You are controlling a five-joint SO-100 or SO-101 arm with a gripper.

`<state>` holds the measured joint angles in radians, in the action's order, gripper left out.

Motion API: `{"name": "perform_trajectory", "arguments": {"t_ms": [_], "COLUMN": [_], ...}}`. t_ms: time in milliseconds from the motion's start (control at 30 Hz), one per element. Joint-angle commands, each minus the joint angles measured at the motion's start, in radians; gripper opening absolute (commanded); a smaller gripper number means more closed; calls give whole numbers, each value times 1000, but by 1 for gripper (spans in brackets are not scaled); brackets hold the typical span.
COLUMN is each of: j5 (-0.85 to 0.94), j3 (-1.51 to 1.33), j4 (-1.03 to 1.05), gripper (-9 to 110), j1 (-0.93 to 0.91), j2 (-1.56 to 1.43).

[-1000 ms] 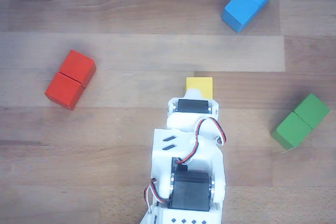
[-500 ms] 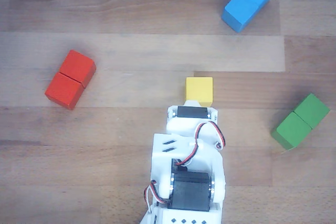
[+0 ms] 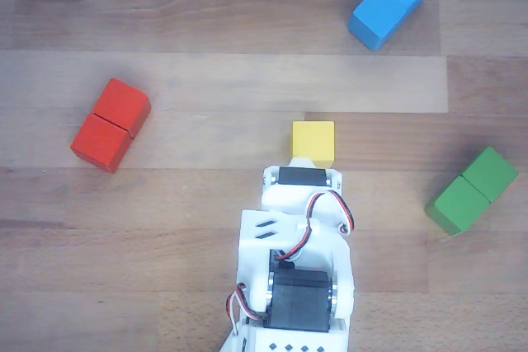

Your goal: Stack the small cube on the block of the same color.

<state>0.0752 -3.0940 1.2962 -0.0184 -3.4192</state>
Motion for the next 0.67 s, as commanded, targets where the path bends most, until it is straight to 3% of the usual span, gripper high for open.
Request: {"name": "perform_trajectory", "arguments": {"t_ms": [0, 633], "j5": [-5, 2], "j3": [43, 48], "j4": [11, 9], "gripper": [0, 0], "j1": [-14, -14], "j2": [-37, -31]}}
